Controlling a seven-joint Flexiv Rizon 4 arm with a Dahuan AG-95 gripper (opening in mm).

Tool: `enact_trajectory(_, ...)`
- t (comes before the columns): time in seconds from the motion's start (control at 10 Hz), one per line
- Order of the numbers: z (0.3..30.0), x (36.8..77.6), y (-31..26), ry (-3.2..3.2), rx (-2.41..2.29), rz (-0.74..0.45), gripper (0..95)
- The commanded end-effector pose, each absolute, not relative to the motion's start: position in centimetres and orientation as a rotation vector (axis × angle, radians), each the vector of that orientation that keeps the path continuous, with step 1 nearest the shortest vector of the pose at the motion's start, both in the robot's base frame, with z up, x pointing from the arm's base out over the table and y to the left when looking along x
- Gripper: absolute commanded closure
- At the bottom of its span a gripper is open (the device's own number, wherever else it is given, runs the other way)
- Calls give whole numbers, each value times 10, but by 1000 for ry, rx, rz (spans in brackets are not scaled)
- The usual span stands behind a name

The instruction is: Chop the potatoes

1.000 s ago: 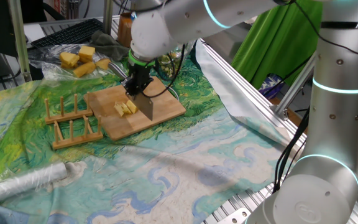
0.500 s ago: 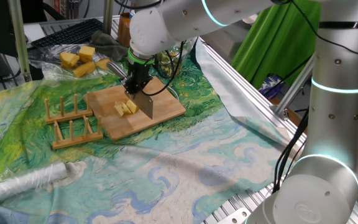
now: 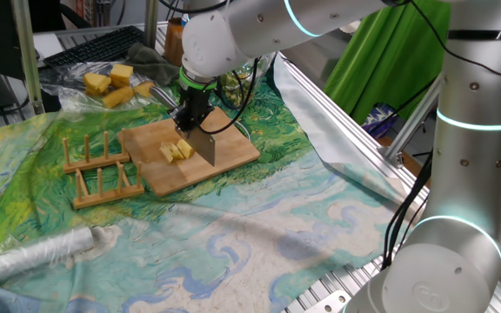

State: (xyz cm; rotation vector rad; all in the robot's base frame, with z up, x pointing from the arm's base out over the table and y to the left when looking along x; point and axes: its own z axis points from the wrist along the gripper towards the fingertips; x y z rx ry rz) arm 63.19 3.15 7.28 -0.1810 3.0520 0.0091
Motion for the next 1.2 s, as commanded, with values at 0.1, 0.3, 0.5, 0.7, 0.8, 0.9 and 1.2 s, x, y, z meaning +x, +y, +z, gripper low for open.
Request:
enact_trajectory(0.1, 73, 632, 29, 3051, -186, 11, 950)
enact_trajectory(0.3, 72, 631, 28, 3051, -180, 16, 950)
enact_trajectory(0.5, 71, 631, 28, 3051, -179, 17, 950)
enact_trajectory(0.7, 62, 632, 30, 3049, -189, 11, 950)
enact_trajectory(0.8, 55, 635, 30, 3048, -195, 18, 950)
enact_trajectory(0.9, 43, 637, 32, 3041, -198, 25, 950)
enact_trajectory(1.2, 17, 641, 38, 3027, -175, 54, 950)
